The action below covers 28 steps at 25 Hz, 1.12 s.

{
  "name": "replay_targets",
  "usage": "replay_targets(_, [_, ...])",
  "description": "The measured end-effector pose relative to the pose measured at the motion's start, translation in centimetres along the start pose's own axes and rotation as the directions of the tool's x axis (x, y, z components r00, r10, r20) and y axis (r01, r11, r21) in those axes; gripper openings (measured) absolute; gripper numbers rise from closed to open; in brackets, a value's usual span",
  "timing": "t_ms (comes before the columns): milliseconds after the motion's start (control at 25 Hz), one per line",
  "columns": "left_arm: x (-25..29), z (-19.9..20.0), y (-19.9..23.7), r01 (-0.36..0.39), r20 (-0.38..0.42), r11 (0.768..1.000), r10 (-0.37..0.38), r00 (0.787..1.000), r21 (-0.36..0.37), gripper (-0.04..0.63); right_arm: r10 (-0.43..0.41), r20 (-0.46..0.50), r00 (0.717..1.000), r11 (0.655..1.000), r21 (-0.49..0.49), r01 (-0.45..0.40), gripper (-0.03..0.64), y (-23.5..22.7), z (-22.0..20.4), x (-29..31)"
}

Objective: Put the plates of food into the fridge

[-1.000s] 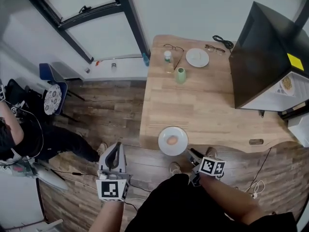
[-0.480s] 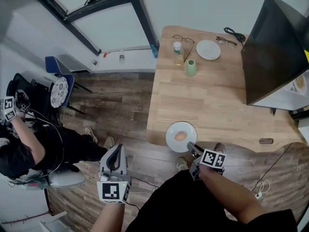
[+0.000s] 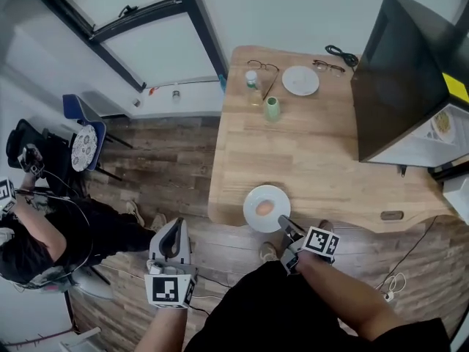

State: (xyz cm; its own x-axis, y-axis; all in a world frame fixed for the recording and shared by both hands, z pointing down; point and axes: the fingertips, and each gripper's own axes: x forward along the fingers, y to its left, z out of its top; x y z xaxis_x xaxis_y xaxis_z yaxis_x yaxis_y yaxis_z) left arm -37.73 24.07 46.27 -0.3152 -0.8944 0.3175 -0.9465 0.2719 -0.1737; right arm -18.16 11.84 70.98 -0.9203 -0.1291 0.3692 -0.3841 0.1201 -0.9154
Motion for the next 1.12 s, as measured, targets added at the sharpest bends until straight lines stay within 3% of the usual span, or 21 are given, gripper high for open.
replay_targets(520, [6.1, 7.1, -8.0, 0.14, 0.123, 0.989, -0.145, 0.982, 0.042, 0.003, 0.031, 0.141, 0.989, 0.999, 0.021, -0.034, 0.029, 1.3, 9.0, -8.1])
replay_targets(1120, [13.4, 12.0, -19.6, 0.255, 0.174, 0.966, -0.259, 0.95, 0.045, 0.003, -0.012, 0.269, 0.963, 0.999, 0.042, 0.0, 0.029, -2.8, 18.8, -20.3])
